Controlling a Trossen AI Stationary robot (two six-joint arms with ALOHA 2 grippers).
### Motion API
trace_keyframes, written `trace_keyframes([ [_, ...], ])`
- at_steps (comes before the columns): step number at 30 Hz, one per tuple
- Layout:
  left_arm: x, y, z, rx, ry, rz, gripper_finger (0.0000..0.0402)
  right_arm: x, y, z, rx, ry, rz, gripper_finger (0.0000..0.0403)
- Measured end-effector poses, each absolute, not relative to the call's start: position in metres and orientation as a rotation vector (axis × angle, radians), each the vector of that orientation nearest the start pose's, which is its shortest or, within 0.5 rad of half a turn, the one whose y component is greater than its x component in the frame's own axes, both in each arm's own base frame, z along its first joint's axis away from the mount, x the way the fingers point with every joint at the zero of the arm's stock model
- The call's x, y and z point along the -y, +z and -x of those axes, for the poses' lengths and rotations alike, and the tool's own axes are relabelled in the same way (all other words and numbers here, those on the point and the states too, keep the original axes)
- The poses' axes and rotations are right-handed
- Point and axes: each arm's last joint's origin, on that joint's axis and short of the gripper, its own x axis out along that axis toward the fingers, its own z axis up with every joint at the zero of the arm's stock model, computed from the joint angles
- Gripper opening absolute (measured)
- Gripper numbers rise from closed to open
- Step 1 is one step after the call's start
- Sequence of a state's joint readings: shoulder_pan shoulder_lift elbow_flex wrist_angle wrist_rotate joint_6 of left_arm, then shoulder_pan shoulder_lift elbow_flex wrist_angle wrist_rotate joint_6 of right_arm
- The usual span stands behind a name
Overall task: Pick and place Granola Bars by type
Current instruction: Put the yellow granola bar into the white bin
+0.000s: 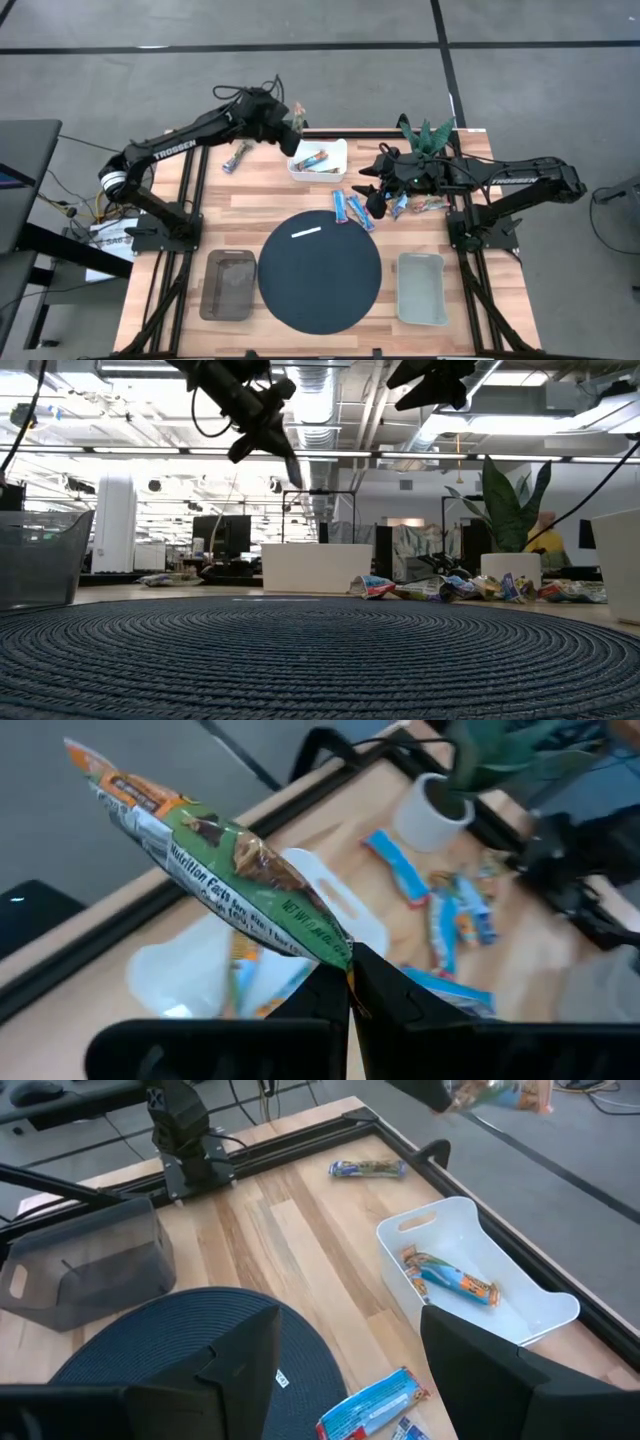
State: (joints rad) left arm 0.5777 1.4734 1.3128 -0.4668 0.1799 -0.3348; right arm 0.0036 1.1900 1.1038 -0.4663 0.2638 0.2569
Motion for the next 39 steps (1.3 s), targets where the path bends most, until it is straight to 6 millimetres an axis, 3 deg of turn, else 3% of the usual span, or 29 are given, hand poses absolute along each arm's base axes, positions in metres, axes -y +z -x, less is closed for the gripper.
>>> trace_keyframes([
  [9, -0.142, 0.327, -0.291, -0.553, 0.362, 0.552, 0.0, 0.007, 0.337, -0.253, -0.513, -0.321, -0.172, 0.0232],
  [16, -0.14, 0.328, -0.293, -0.54, 0.411, 0.525, 0.0004, 0.007, 0.337, -0.253, -0.512, -0.32, -0.172, 0.0232],
  [29, -0.142, 0.328, -0.292, -0.538, 0.42, 0.534, 0.0134, 0.007, 0.337, -0.253, -0.512, -0.322, -0.172, 0.0232],
  [39, -0.142, 0.327, -0.292, -0.538, 0.421, 0.534, 0.0151, 0.007, 0.337, -0.253, -0.512, -0.324, -0.172, 0.0232],
])
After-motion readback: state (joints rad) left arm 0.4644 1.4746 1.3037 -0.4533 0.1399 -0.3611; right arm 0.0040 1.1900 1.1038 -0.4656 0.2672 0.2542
